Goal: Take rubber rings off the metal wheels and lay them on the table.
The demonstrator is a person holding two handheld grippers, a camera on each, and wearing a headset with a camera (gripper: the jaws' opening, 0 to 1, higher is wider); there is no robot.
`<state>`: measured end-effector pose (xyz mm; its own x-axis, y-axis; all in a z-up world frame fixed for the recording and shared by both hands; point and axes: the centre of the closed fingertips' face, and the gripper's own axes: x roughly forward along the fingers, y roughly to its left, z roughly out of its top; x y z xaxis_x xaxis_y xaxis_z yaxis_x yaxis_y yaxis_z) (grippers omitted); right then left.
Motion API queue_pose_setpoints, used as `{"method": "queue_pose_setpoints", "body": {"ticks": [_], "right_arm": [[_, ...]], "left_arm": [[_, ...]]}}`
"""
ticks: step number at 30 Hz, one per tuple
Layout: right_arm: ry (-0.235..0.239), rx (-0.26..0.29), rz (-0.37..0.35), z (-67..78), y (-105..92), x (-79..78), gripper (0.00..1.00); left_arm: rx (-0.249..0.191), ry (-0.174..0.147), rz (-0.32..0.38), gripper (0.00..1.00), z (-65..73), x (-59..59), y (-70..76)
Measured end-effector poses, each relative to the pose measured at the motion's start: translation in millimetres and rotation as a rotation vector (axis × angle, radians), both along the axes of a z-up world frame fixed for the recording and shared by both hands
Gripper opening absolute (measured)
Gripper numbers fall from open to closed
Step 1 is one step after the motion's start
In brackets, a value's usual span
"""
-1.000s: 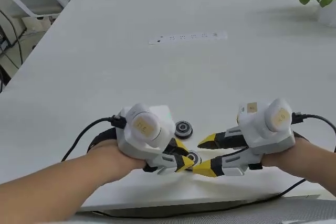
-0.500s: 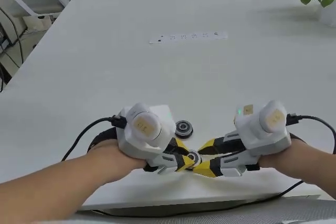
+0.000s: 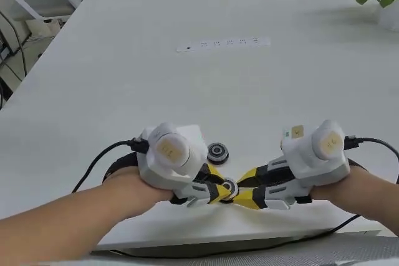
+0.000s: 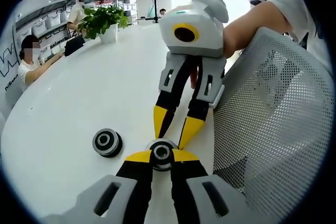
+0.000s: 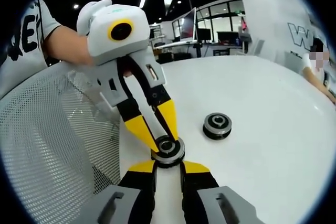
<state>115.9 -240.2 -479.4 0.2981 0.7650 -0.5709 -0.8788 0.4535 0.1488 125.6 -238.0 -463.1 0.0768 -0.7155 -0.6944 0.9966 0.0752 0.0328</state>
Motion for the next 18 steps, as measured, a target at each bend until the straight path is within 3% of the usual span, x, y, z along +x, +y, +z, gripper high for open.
{"method": "queue_pose_setpoints", "body": {"ticks": [18], "right_arm": [[0.022, 0.002, -0.029, -0.3, -5.5, -0.6, 0.00]], "left_arm": [[-0.004, -0.002, 0.008, 0.07, 0.0, 0.3, -0.1]]}}
